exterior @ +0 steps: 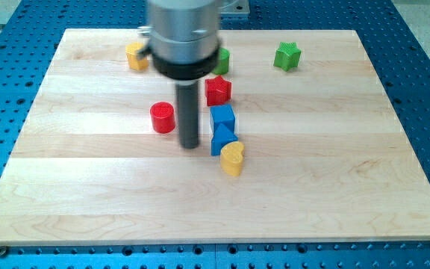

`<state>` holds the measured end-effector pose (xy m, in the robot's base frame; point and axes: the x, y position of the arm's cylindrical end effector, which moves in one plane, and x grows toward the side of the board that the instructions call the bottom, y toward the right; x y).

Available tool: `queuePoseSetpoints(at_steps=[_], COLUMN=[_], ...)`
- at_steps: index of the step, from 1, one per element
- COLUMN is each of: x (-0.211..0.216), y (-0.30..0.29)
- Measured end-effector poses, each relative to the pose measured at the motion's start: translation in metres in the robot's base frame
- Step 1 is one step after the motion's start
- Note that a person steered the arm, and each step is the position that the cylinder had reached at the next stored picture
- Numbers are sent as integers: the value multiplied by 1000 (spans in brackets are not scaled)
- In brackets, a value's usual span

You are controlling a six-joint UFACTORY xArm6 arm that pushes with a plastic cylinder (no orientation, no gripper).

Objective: Move the red circle left to the triangle

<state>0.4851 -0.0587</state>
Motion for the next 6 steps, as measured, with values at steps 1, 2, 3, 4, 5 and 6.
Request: queuePoseSetpoints(at_steps=[1, 2, 3, 4, 5, 6], x=[30, -52, -94, -29, 59, 52], y=[-76, -141, -74, -26, -24, -26])
